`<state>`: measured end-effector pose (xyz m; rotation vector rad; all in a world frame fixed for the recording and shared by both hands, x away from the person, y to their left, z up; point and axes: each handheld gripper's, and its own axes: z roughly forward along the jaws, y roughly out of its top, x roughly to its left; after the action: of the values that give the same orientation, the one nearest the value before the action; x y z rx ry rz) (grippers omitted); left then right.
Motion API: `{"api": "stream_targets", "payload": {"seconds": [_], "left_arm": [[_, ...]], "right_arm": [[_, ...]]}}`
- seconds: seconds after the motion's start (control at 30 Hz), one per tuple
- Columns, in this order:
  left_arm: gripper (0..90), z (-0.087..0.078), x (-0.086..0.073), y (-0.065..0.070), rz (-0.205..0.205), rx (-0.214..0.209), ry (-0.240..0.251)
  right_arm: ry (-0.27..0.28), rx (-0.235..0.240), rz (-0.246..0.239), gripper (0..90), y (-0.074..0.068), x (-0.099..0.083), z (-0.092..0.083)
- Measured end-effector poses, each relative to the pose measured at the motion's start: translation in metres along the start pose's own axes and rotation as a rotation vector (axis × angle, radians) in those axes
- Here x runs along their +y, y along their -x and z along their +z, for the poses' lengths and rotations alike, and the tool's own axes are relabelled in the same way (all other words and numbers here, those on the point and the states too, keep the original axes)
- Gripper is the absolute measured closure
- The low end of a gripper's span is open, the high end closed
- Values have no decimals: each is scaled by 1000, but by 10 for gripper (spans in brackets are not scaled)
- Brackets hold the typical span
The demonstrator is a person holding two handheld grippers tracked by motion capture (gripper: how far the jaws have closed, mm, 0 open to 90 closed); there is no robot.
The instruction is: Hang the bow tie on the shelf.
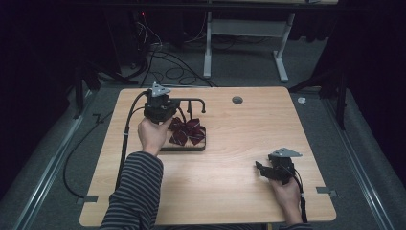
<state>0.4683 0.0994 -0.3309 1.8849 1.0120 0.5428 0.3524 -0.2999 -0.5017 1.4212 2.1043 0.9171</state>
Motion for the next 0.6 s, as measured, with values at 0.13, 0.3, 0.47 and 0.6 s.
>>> {"api": "stream_targets", "payload": {"seconds": [0.13,0.3,0.47,0.6], "left_arm": [[863,-1,0,0,-1,-1,7],[842,-4,-1,1,-1,-3,16],[806,-9,-3,-1,0,-12,18],[774,-17,-3,1,14,-9,32]], "right_arm": [[0,0,0,375,0,0,0],[-1,-1,0,375,0,0,0],[0,-1,-2,375,0,0,0],[-1,-3,-2,375,0,0,0]]}}
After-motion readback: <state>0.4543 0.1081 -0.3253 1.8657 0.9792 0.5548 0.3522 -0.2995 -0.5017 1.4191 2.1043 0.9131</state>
